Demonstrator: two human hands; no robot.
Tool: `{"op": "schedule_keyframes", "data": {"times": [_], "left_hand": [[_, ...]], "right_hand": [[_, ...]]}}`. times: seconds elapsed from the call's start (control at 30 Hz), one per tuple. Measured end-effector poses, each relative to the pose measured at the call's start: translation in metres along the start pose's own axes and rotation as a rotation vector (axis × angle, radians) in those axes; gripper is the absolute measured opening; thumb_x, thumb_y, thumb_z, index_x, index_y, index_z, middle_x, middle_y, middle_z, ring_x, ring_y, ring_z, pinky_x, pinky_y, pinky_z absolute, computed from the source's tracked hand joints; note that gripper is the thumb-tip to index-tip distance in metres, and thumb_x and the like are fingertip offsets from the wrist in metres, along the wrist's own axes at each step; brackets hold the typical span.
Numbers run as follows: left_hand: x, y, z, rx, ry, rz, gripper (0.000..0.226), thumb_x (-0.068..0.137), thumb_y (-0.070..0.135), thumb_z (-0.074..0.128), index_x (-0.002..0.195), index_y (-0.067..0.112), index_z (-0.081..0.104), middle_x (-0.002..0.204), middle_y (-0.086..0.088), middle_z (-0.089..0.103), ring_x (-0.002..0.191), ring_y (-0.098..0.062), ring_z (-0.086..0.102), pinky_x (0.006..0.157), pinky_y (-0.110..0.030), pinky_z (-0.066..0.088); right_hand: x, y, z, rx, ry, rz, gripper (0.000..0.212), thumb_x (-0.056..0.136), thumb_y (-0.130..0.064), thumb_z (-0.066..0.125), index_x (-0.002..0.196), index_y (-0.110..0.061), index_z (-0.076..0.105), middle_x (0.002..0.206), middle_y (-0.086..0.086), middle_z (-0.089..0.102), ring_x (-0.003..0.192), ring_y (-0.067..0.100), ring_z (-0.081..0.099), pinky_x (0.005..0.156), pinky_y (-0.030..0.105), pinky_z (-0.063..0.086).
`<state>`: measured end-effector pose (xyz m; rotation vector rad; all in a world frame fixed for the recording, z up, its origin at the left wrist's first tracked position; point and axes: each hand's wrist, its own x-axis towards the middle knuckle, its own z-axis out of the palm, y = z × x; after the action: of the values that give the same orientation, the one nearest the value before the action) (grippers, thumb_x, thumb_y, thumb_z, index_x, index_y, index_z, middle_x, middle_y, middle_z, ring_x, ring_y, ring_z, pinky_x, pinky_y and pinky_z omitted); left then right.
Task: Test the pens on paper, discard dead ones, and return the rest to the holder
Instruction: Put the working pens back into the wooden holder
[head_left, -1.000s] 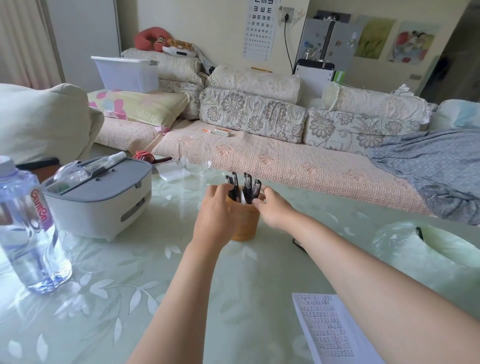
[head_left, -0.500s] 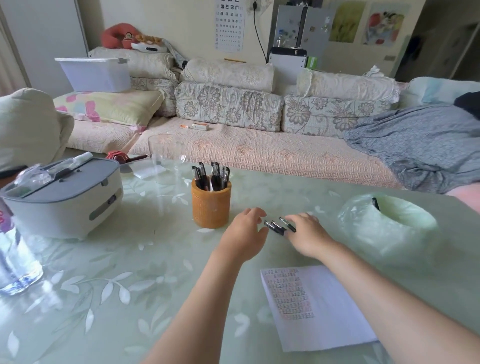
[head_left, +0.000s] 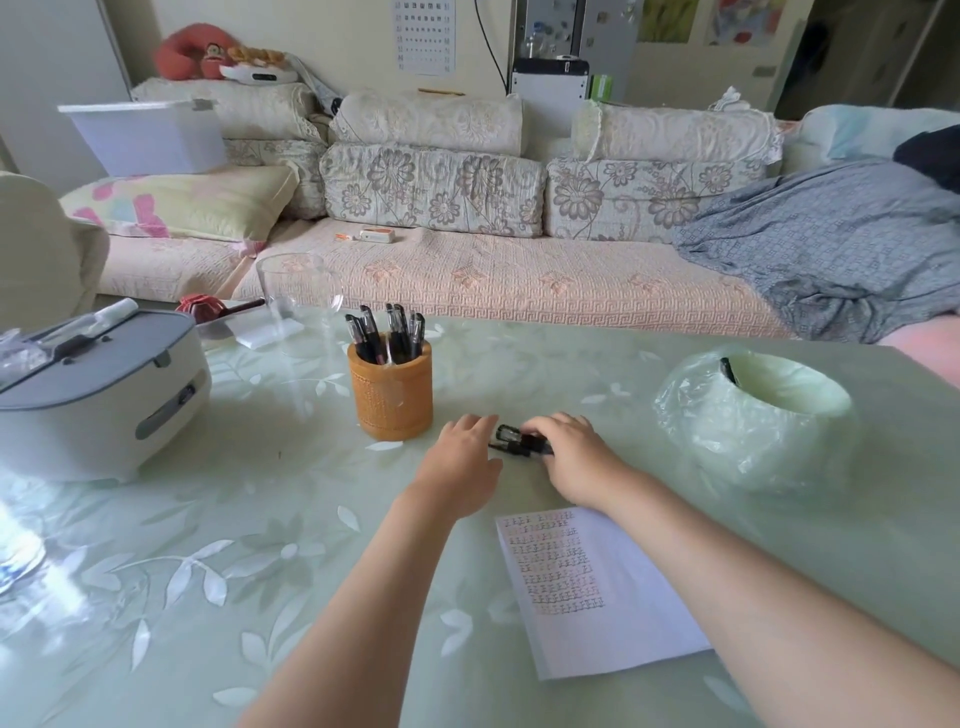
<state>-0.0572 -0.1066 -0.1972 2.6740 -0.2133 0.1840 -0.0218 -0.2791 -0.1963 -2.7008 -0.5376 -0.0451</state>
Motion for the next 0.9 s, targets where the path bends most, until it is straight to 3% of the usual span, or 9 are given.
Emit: {"op": "schedule_keyframes", "data": {"times": [0.1,0.23,0.4,0.6,0.73,0.9], "left_hand": [[-0.003,-0.003,0.001,0.087,0.004,0.023,0.056,0.095,0.021,0.052,0.148,0.019,0.032,0.141,-0.002,0.043,0.124,-0.025,0.038,0.101,-0.037,0.039],[-0.006,-0.007,-0.003,0.158,-0.016,0.026,0.039,0.096,0.029,0.053,0.135,0.023,0.051,0.124,-0.003,0.049,0.115,-0.023,0.040,0.095,-0.037,0.042],[-0.010,-0.007,-0.012,0.115,-0.081,-0.023,0.039,0.093,0.034,0.058,0.130,0.023,0.051,0.123,-0.003,0.046,0.118,-0.021,0.039,0.098,-0.035,0.041],[-0.012,-0.004,-0.019,0.093,-0.112,-0.005,0.027,0.093,0.027,0.060,0.117,0.019,0.052,0.117,-0.002,0.055,0.106,-0.021,0.050,0.085,-0.030,0.042],[-0.014,-0.005,-0.019,0.135,-0.158,0.003,0.032,0.094,0.030,0.057,0.124,0.019,0.053,0.116,-0.004,0.053,0.108,-0.022,0.050,0.084,-0.029,0.039],[-0.014,-0.007,-0.029,0.050,-0.088,-0.002,0.024,0.093,0.028,0.059,0.113,0.014,0.060,0.108,-0.005,0.058,0.094,-0.023,0.055,0.080,-0.033,0.046]], "right_hand": [[-0.003,-0.008,0.002,0.033,-0.014,-0.088,0.050,0.088,0.001,0.045,0.130,-0.025,0.053,0.127,0.001,0.054,0.121,0.024,0.041,0.104,0.040,0.037],[-0.005,-0.017,0.006,0.037,-0.047,-0.137,0.052,0.088,0.001,0.042,0.132,-0.025,0.051,0.128,0.000,0.052,0.122,0.022,0.039,0.105,0.039,0.036],[-0.004,-0.017,0.003,-0.073,-0.102,-0.143,0.050,0.093,-0.005,0.044,0.141,-0.017,0.044,0.131,0.007,0.047,0.125,0.027,0.036,0.108,0.038,0.033],[-0.007,-0.022,-0.002,-0.318,-0.125,-0.174,0.039,0.092,-0.006,0.046,0.129,-0.019,0.049,0.122,0.008,0.048,0.117,0.028,0.041,0.098,0.039,0.038],[-0.007,-0.023,0.001,-0.344,-0.130,-0.186,0.037,0.092,-0.005,0.047,0.127,-0.016,0.046,0.123,0.009,0.046,0.119,0.029,0.042,0.099,0.040,0.040],[-0.009,-0.029,-0.001,-0.266,-0.144,-0.187,0.037,0.089,0.003,0.039,0.120,-0.015,0.044,0.120,0.008,0.051,0.115,0.028,0.045,0.096,0.039,0.038]]}}
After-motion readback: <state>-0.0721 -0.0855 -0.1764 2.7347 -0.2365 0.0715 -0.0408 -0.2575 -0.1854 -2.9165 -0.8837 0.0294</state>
